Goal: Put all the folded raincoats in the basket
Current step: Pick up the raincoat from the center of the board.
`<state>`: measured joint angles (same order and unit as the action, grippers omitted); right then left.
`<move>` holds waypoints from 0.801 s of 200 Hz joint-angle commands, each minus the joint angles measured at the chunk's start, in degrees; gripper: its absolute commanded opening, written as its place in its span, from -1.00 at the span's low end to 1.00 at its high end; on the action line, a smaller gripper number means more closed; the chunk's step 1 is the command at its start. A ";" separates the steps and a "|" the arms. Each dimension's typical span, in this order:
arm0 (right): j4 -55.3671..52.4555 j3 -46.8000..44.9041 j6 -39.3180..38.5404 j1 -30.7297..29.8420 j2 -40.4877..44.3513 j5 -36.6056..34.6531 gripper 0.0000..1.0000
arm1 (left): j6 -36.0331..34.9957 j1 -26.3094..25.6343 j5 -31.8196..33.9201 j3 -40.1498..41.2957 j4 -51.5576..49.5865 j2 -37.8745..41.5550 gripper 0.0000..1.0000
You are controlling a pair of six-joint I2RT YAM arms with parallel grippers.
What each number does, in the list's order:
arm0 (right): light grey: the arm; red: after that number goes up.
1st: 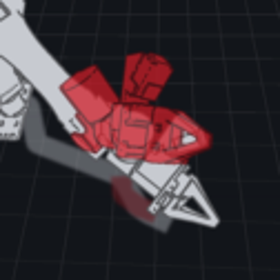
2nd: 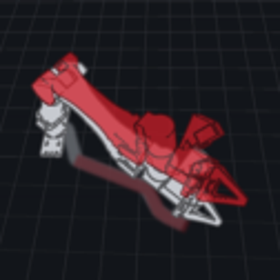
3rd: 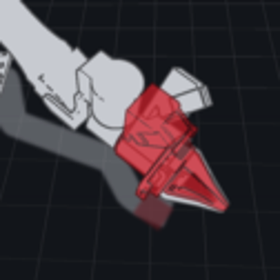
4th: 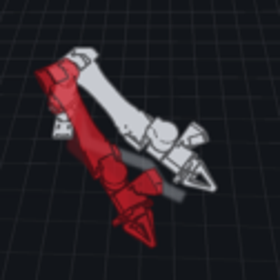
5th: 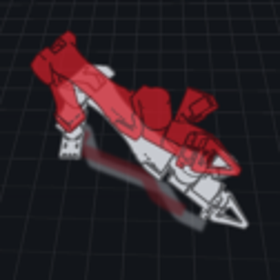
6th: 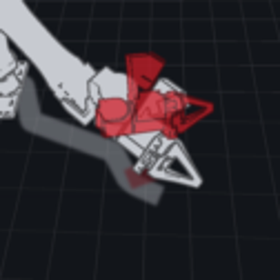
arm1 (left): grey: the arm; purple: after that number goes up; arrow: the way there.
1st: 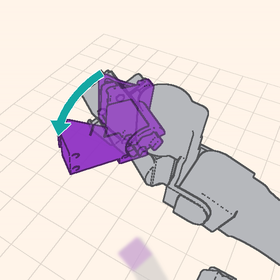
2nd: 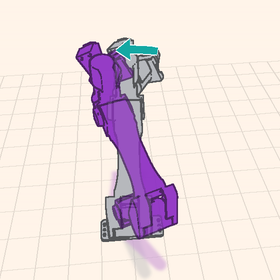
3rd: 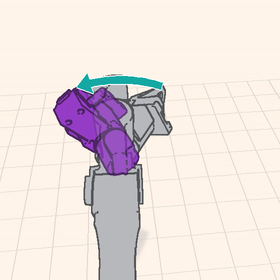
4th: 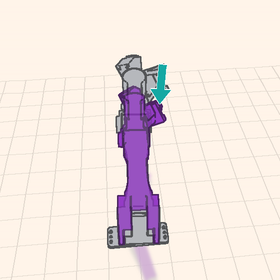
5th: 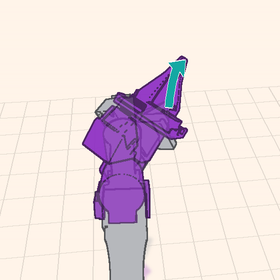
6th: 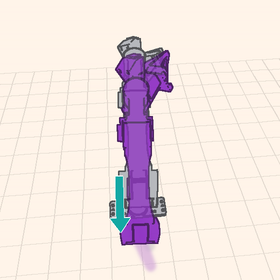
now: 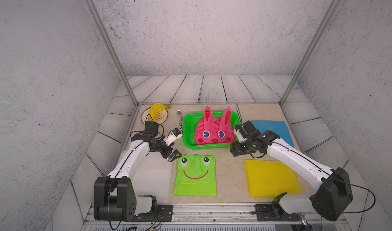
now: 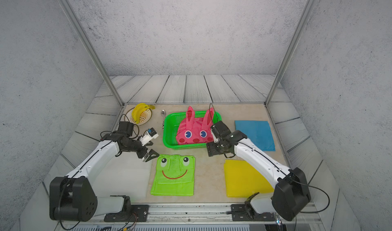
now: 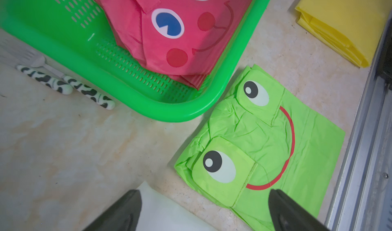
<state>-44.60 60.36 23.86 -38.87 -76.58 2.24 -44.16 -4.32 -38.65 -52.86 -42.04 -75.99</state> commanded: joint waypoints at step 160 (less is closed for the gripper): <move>27.64 -11.08 21.84 -14.39 -20.22 19.60 -0.84 | -39.60 -3.10 -5.58 7.79 -11.83 3.60 0.99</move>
<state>-11.00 48.16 47.46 -53.08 -97.41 24.03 -81.95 -6.79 -44.84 -46.06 -53.10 -73.67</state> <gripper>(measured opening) 0.109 0.995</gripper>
